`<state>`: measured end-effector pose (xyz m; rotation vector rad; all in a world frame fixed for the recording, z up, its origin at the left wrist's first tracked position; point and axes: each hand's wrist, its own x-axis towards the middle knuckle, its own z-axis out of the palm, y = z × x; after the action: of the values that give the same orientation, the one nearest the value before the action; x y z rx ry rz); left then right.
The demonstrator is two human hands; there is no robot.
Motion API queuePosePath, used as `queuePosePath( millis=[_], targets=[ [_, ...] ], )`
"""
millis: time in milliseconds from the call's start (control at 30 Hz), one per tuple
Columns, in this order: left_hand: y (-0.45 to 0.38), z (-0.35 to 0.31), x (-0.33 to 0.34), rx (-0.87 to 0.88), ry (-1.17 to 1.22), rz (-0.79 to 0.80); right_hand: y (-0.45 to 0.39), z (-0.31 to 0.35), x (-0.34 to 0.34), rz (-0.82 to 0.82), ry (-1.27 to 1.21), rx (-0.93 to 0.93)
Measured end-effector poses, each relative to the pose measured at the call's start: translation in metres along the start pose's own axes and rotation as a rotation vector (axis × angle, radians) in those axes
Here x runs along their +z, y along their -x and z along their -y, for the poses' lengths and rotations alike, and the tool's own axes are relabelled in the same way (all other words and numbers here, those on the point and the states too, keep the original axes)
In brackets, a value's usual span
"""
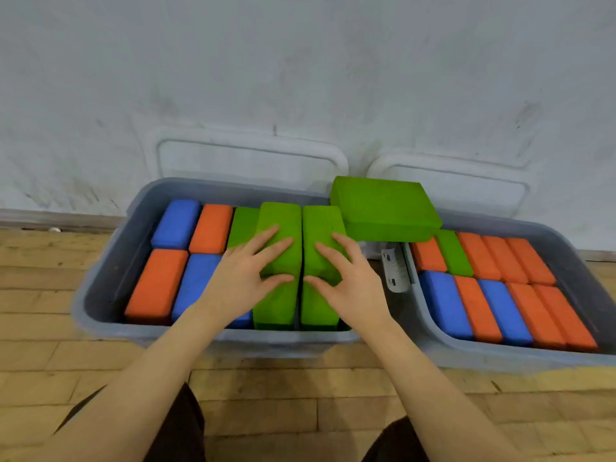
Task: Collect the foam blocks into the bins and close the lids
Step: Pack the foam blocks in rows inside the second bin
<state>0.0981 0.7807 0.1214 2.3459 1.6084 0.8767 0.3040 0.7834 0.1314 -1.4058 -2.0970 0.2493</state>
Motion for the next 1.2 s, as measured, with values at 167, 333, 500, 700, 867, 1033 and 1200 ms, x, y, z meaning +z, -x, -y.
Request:
queuePosePath(
  millis=[167, 333, 500, 700, 867, 1033, 1200],
  targets=[
    [0.013, 0.010, 0.022, 0.010, 0.048, 0.039, 0.026, -0.017, 0.031, 0.119, -0.081, 0.044],
    [0.056, 0.027, 0.065, -0.002, 0.028, 0.156, 0.046, -0.035, 0.048, 0.195, -0.148, 0.158],
    [0.052, 0.017, 0.071, -0.234, -0.162, 0.369, 0.044, -0.043, 0.061, 0.385, -0.042, 0.205],
    [0.038, 0.023, 0.074, -0.263, -0.234, 0.427, 0.031, -0.052, 0.063, 0.599, 0.200, 0.124],
    [0.008, 0.032, 0.087, -0.323, -0.316, 0.514, 0.008, -0.060, 0.070, 0.586, 0.260, 0.086],
    [0.009, 0.039, 0.095, -0.358, -0.305, 0.598, 0.006, -0.059, 0.082, 0.734, 0.213, 0.180],
    [0.012, 0.043, 0.094, -0.367, -0.288, 0.599, 0.002, -0.055, 0.089, 0.744, 0.189, 0.202]
  ],
)
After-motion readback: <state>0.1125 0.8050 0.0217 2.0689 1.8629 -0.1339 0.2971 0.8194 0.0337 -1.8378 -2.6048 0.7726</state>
